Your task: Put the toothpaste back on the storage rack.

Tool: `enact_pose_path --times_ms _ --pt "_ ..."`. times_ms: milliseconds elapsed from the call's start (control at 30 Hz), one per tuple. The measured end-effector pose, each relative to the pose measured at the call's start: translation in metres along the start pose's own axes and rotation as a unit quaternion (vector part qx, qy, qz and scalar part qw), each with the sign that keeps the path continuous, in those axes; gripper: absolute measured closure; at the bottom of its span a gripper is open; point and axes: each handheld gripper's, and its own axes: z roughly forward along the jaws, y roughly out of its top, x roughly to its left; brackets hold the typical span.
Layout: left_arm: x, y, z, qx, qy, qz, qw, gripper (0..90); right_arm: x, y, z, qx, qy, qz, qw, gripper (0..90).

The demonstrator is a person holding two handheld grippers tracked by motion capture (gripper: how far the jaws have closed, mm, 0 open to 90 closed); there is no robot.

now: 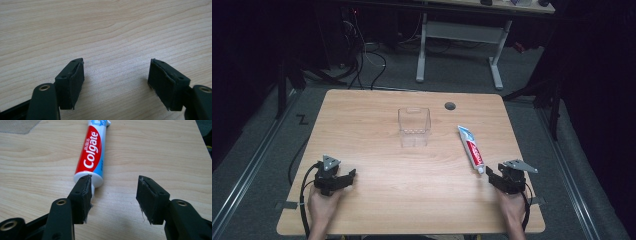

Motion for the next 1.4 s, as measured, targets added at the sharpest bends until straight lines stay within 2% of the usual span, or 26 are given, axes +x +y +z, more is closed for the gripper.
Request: enact_pose_path --times_ms 333,667,800,1100,1400 --pt "0.000 0.000 0.000 0.000 0.000 0.000 1.0000 29.1 0.007 0.012 -0.001 -0.001 0.032 -0.009 0.9994 50.2" --pt "0.000 0.000 0.000 0.001 -0.001 0.000 1.0000 28.9 0.013 0.022 0.000 -0.002 0.045 -0.028 0.9986 51.5" --pt "0.000 0.000 0.000 0.000 -0.001 0.000 1.0000 28.9 0.016 0.027 0.000 -0.005 0.051 -0.028 0.9983 51.3" --pt "0.000 0.000 0.000 0.000 -0.001 0.000 1.0000 28.6 0.022 0.043 0.000 -0.001 0.064 -0.051 0.9966 50.8" --pt "0.000 0.000 0.000 0.001 -0.002 0.001 1.0000 28.4 0.028 0.057 0.001 -0.009 0.064 -0.067 0.9957 49.6"
